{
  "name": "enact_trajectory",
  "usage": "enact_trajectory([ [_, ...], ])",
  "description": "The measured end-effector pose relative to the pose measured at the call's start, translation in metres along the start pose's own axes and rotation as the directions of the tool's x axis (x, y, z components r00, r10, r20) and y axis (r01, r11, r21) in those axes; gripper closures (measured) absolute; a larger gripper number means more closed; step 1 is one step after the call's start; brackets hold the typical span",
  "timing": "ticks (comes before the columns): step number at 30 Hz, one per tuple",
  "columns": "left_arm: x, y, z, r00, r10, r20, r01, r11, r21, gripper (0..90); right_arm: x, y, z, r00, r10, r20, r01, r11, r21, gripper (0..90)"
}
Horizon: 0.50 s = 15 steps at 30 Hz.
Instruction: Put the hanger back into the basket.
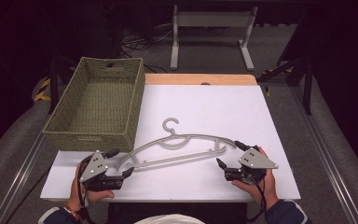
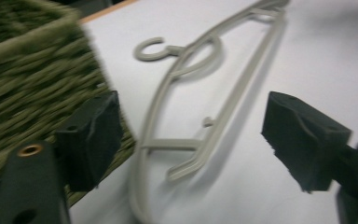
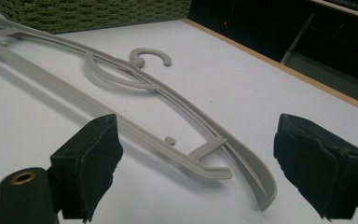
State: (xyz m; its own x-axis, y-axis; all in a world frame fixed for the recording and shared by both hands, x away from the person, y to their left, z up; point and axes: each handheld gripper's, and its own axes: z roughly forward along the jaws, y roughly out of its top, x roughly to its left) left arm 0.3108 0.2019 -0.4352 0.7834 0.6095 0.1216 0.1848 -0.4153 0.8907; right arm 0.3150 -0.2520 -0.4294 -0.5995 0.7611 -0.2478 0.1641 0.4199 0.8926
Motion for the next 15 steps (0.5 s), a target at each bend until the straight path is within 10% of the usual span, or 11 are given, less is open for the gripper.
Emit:
enact_trajectory([
  [6, -0.007, 0.019, 0.031, 0.9987, 0.050, 0.007, -0.051, 0.9881, 0.145, 32.0, -0.001, -0.001, 0.003, 0.9998, 0.014, -0.014, -0.013, 0.999, 0.033, 14.9],
  [12, -0.005, 0.044, 0.072, 0.9931, 0.116, -0.016, -0.107, 0.9545, 0.279, 40.5, 0.005, -0.001, 0.008, 0.9992, -0.005, -0.040, 0.007, 0.998, 0.059, 15.3],
  [15, 0.001, 0.047, 0.090, 0.9948, 0.092, -0.045, -0.071, 0.9402, 0.333, 41.2, 0.007, -0.001, 0.009, 0.9986, -0.015, -0.051, 0.019, 0.997, 0.068, 15.6],
])
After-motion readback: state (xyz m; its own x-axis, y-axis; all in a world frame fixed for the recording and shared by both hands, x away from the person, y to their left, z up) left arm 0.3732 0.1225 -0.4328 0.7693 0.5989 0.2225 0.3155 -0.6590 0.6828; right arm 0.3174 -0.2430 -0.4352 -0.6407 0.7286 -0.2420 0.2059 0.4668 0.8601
